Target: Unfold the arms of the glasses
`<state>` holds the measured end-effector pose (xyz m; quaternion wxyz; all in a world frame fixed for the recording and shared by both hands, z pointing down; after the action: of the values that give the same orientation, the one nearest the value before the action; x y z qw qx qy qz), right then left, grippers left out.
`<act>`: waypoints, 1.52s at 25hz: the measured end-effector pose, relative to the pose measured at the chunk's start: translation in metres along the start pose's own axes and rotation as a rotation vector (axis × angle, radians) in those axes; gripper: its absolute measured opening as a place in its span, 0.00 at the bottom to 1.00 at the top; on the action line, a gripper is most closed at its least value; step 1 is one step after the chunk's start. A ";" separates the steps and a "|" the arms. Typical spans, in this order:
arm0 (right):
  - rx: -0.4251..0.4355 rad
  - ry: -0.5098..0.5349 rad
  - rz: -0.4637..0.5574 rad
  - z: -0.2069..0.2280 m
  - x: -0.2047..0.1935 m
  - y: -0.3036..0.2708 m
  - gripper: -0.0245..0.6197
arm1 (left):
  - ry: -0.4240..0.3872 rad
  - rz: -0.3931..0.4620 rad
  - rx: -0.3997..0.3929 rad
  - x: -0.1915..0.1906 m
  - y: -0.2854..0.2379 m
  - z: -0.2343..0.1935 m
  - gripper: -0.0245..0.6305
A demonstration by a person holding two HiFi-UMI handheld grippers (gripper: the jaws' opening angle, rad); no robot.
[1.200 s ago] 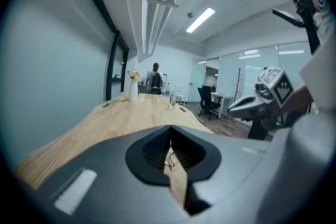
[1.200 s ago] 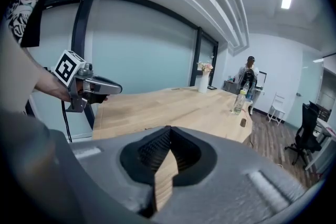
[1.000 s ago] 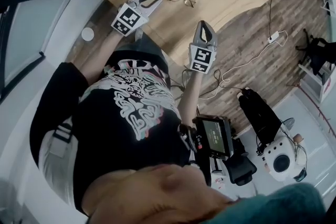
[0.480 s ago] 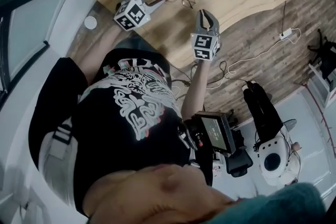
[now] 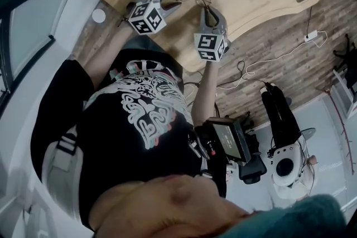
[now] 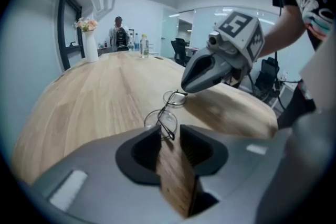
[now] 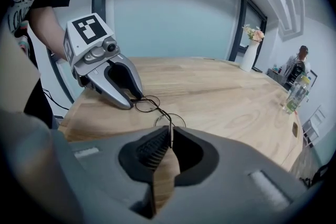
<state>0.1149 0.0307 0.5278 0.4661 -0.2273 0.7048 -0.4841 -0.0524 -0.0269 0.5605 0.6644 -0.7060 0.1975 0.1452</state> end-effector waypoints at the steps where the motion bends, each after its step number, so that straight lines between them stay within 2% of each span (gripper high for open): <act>1: 0.000 0.002 -0.006 -0.001 -0.001 -0.002 0.08 | -0.003 -0.006 0.005 0.000 -0.002 0.000 0.20; 2: 0.000 0.002 -0.013 -0.003 -0.001 -0.003 0.08 | -0.002 -0.011 0.013 0.001 -0.003 -0.001 0.19; 4: 0.001 -0.001 -0.023 -0.005 -0.002 -0.005 0.08 | 0.004 -0.020 0.032 0.002 -0.002 -0.002 0.11; 10: 0.002 -0.020 -0.025 -0.004 -0.004 -0.008 0.07 | 0.034 -0.022 0.042 0.008 -0.003 -0.007 0.09; 13: -0.005 -0.021 -0.024 -0.005 -0.002 -0.008 0.04 | 0.059 -0.003 0.040 0.009 0.002 -0.010 0.08; 19: -0.006 -0.003 -0.031 -0.005 0.000 -0.008 0.04 | 0.100 0.044 0.027 0.016 0.016 -0.015 0.07; 31: -0.011 0.026 -0.068 -0.006 0.003 -0.010 0.04 | 0.076 0.110 0.018 0.037 0.033 -0.013 0.07; 37: -0.022 0.015 -0.022 -0.005 0.005 0.002 0.04 | 0.062 0.118 0.026 0.041 0.041 -0.009 0.05; 38: -0.021 0.007 -0.009 -0.003 0.006 0.004 0.09 | 0.061 0.118 0.027 0.041 0.041 -0.009 0.05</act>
<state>0.1097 0.0295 0.5216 0.4590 -0.2338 0.7104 -0.4796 -0.0360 -0.0411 0.5058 0.6578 -0.6882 0.2607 0.1600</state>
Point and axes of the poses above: the fingertips, and each gripper's own axes: y backward along the fingers, z to its right, x out of its top, the point moved 9 cm from there along y, backward along the fingers, and after that the axes turned 15 degrees about -z, right-handed, at the moved point
